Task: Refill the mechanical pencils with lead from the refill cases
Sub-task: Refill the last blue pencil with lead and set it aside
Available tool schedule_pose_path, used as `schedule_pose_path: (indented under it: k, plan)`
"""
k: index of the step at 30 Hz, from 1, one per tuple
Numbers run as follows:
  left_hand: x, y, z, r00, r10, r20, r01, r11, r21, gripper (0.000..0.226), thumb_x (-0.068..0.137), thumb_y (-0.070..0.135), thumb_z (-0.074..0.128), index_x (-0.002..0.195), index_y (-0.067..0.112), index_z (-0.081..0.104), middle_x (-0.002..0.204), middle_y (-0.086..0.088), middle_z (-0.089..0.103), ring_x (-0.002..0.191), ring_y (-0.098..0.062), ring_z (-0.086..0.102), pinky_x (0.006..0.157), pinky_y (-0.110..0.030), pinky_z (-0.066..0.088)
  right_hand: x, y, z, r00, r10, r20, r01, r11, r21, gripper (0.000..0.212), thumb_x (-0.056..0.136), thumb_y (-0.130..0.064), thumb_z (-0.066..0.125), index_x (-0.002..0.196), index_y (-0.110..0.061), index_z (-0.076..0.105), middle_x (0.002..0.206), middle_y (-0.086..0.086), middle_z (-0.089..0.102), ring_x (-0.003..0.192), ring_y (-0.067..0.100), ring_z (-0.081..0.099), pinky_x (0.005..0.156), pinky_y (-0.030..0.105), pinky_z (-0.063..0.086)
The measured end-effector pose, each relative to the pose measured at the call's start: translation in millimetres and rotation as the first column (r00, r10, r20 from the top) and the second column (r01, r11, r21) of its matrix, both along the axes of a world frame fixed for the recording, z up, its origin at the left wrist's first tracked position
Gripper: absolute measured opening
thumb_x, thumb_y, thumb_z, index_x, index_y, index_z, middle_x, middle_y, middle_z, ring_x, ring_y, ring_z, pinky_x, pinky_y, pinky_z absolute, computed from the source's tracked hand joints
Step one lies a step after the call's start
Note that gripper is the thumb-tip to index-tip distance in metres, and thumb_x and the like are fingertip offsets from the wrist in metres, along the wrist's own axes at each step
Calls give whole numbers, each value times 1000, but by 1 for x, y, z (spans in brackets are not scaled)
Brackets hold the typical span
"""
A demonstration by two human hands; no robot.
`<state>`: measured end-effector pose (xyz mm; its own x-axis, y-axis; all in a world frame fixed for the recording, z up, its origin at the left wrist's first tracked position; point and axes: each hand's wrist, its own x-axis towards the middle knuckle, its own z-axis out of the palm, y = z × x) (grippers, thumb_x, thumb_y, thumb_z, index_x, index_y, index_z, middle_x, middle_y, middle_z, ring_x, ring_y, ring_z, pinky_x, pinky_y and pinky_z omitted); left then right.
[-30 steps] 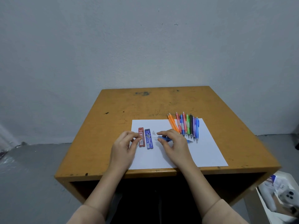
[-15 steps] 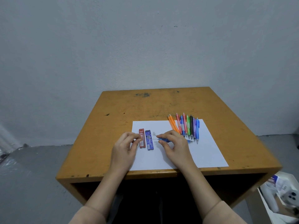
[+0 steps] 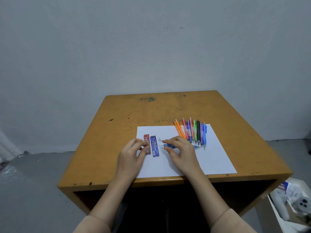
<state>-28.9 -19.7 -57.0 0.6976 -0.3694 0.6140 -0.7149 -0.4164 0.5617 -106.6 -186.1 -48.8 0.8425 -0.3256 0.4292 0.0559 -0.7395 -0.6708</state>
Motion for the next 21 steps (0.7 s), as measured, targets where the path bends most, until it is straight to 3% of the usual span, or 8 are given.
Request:
schedule_pose_path:
  k: [6, 11, 16, 21]
  plan:
    - [-10, -15, 10, 991, 22, -130, -30, 998, -58, 9, 83, 10, 71, 89, 15, 74, 87, 11, 62, 74, -2, 59, 67, -7, 42, -2, 0, 2, 1000, -1, -6, 2, 998, 64, 33, 88, -11, 65, 119, -22, 65, 104, -10, 64, 94, 0, 54, 84, 3, 36]
    - [-20, -31, 13, 969, 18, -247, -49, 992, -119, 14, 83, 8, 70, 94, 13, 76, 87, 12, 62, 81, -5, 59, 69, 0, 39, -2, 0, 0, 1000, -30, 0, 30, 999, 45, 26, 89, -14, 65, 114, -18, 68, 110, -5, 66, 98, -1, 52, 84, 1, 34]
    - [-23, -39, 13, 953, -13, -303, -29, 990, -136, 19, 84, 9, 69, 102, 12, 74, 96, 8, 66, 86, 6, 56, 67, -1, 39, -1, -1, -3, 998, -47, 53, 46, 999, 22, 20, 88, -14, 66, 108, -16, 71, 106, -4, 68, 95, -3, 52, 85, 1, 34]
    - [-24, -43, 8, 946, -25, -323, -24, 989, -145, 22, 85, 10, 68, 106, 14, 73, 103, 7, 67, 95, 20, 51, 74, -2, 40, 0, -2, -5, 995, -60, 78, 58, 998, 30, 19, 88, -14, 66, 106, -16, 71, 104, -5, 68, 93, -2, 53, 84, 2, 36]
